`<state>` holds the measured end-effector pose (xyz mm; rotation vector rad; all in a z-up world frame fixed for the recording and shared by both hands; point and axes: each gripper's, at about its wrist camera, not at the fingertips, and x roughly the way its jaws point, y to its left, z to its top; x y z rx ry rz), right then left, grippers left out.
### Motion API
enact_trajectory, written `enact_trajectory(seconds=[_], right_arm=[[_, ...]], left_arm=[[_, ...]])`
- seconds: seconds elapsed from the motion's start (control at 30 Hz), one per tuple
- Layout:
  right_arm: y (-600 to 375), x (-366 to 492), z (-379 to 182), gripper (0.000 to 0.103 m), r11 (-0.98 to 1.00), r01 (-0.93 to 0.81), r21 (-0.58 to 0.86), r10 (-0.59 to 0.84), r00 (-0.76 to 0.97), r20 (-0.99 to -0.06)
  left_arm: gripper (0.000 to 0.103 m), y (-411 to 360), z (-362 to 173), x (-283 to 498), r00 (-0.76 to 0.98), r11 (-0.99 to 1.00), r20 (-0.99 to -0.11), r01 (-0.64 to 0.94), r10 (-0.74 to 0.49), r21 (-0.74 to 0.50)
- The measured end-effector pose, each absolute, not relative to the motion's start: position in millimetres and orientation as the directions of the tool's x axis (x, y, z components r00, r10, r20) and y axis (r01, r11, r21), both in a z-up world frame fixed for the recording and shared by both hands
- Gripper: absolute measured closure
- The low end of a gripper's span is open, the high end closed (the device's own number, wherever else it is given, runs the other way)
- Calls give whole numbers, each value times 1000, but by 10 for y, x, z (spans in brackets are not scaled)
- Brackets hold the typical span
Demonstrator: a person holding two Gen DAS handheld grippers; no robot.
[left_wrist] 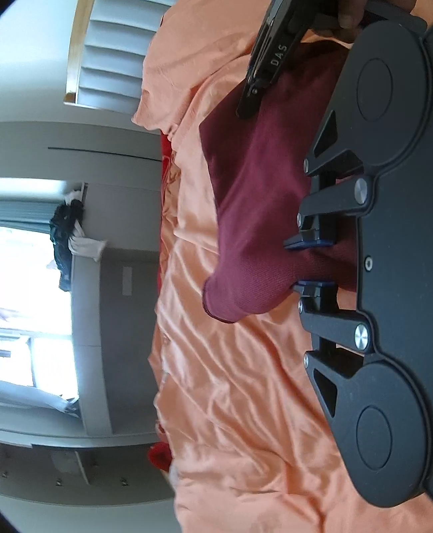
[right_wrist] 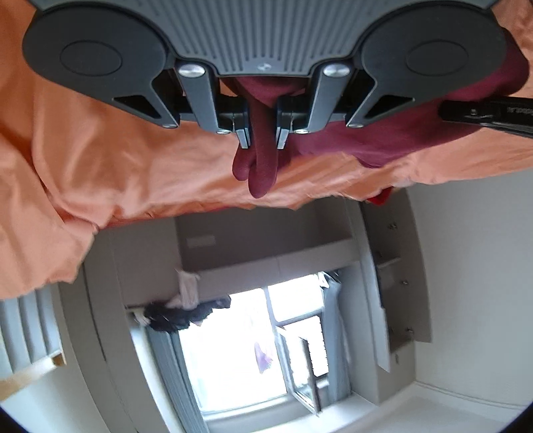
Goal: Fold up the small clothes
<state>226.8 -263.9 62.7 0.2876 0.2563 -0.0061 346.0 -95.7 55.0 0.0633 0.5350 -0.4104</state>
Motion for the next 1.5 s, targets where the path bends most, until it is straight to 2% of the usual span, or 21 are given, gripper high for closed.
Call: enact_trajectory(seconds=[0.23, 0.4, 0.47, 0.53, 0.6, 0.7, 0.77, 0.8, 0.93, 1.3, 1.5], right_arm=[[-2642, 2254, 527, 84, 959, 62, 276, 17, 961, -276], [-2638, 2220, 561, 75, 959, 76, 272, 2, 961, -277], [-2643, 2187, 584, 67, 958, 79, 275, 0, 961, -277], [-2649, 2147, 604, 50, 958, 80, 276, -3, 963, -269], [-2646, 2092, 635, 45, 959, 77, 274, -3, 966, -258], [-2625, 1970, 709, 29, 961, 73, 266, -8, 972, -236], [-2607, 1864, 773, 19, 963, 67, 261, -10, 977, -214], [-2598, 1802, 806, 14, 964, 64, 259, -11, 979, -202], [-2547, 1527, 957, 0, 966, 59, 252, -19, 987, -157], [-2313, 598, 1218, 0, 974, 40, 224, -24, 997, -73], [-2148, 114, 1192, 0, 980, 66, 190, -59, 997, -45]], left_arm=[[77, -908, 515, 3462, 783, 924, -512, 378, -353, -58], [63, -887, 568, 3442, 784, 936, -521, 339, -337, -96], [49, -855, 592, 3423, 784, 938, -520, 326, -338, -118], [37, -827, 620, 3392, 787, 942, -521, 307, -331, -134], [30, -801, 656, 3356, 795, 947, -516, 287, -319, -142], [17, -760, 724, 3265, 815, 956, -499, 260, -295, -140], [4, -726, 782, 3170, 833, 961, -479, 245, -278, -131], [2, -709, 815, 3117, 842, 964, -468, 237, -267, -124], [1, -620, 940, 2846, 876, 973, -423, 210, -233, -100], [0, -374, 1095, 1924, 936, 988, -315, 148, -155, -45], [0, -308, 952, 1500, 939, 987, -304, 154, -161, -45]])
